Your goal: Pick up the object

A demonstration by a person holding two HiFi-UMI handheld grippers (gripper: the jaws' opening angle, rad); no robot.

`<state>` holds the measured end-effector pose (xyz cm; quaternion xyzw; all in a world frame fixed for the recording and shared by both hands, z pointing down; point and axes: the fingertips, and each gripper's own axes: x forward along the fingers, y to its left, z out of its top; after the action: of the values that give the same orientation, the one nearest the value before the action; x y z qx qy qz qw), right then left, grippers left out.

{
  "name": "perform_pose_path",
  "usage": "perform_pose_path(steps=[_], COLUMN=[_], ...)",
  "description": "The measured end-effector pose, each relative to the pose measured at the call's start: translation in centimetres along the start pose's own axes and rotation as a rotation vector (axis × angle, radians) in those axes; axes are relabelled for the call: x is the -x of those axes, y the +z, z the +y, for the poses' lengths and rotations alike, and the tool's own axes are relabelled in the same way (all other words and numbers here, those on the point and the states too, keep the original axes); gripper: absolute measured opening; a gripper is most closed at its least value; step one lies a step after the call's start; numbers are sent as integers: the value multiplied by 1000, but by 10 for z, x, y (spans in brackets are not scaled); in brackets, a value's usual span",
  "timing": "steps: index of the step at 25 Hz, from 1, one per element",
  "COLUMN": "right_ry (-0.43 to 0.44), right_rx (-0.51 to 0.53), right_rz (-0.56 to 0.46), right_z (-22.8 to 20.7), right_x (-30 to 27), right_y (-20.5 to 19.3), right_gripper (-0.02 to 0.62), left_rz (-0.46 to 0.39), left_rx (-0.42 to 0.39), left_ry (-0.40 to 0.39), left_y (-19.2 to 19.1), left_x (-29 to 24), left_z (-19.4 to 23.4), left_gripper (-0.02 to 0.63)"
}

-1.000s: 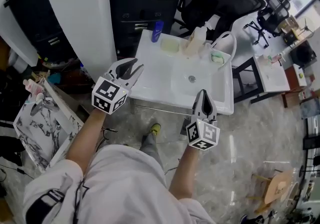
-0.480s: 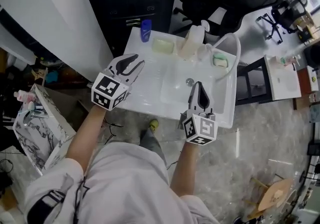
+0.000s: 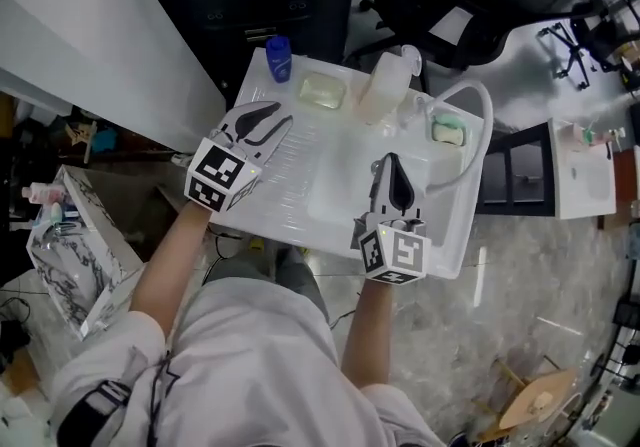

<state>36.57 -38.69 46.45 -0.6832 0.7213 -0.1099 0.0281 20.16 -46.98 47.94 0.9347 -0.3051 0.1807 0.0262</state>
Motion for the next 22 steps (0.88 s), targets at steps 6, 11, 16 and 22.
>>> perform_pose_path(steps=[6,11,16,22], right_ry=[-10,-32,-51,-56], right_rx=[-11,-19,-35,-52], right_rz=[7,11,10,36], right_z=[-9,-20,-24,-28], right_x=[-31,-50,-66,-86], right_y=[-4,-8,-13,-24], right_gripper=[6,6,6,6], left_rz=[43,131,243,384], left_rx=[-38,-202,-380,-578], left_ry=[-43,-103,-197,-267], left_y=[-5,-25,-53,-91], left_x=[-34,-68,-101,-137], left_z=[16,19,14,18], left_gripper=[104,104,104,104])
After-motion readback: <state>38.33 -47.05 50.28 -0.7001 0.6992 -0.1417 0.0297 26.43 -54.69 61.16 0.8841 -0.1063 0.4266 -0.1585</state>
